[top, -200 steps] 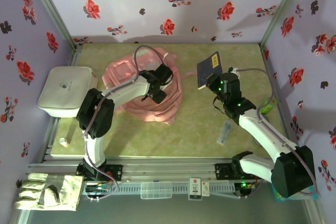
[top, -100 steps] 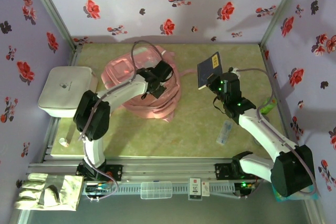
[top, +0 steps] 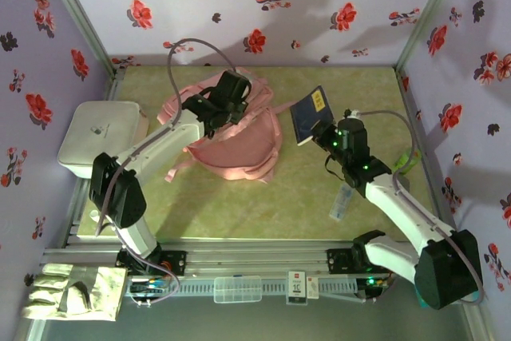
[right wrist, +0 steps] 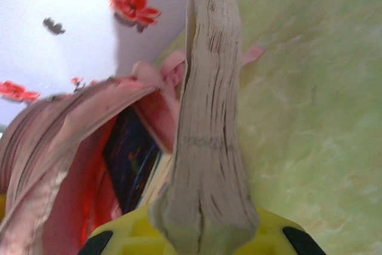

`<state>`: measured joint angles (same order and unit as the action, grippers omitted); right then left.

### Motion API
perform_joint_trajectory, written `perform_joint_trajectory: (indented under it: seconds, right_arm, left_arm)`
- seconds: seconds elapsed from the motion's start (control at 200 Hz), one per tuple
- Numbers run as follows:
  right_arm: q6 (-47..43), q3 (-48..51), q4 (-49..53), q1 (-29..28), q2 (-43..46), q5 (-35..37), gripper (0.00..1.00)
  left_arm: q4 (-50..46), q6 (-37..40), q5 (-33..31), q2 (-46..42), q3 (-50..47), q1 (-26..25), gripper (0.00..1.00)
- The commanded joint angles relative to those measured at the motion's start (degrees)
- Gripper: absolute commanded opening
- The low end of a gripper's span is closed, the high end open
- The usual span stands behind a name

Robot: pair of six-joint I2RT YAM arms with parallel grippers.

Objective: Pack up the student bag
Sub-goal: Open the student bag at the center of the table, then place the book in the student bag.

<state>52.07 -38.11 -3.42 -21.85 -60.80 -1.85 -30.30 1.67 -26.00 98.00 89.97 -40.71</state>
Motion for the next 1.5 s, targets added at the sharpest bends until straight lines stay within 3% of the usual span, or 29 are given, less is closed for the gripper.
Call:
perform_joint_trajectory:
  seconds: [0.0,0.21,0.48,0.755,1.12,1.31,1.495]
  right_arm:
    - [0.8,0.5,-8.9,-0.1,-0.6,-10.0,0.04]
    - [5.7,-0.7,-17.5,-5.0,-8.6,-16.0,0.04]
    - [10.3,-4.2,-22.4,-10.2,-18.7,-13.8,0.04]
    - [14.8,-8.9,-30.9,-10.8,-29.5,-12.0,0.04]
    - [20.5,-21.5,-28.1,-11.3,-46.6,-10.9,0.06]
    - [23.0,-29.7,-28.8,-12.6,-54.8,-12.5,0.16]
    - [26.1,-33.7,-30.2,-13.0,-59.5,-15.0,0.19]
  left_arm:
    - [13.8,0.3,-0.8,-3.4,3.6,-0.4,0.00]
    - [16.1,-0.2,-0.7,-3.3,3.6,-0.4,0.00]
    - [16.3,-1.9,-0.8,-3.6,4.2,-0.2,0.00]
    - [15.2,-3.1,-0.1,-3.7,4.4,-0.3,0.00]
    - [12.2,-7.0,0.8,-3.8,5.4,0.1,0.00]
    - [10.6,-9.1,2.3,-3.3,6.6,1.0,0.00]
    - [9.4,-12.0,3.9,-3.2,7.1,2.4,0.00]
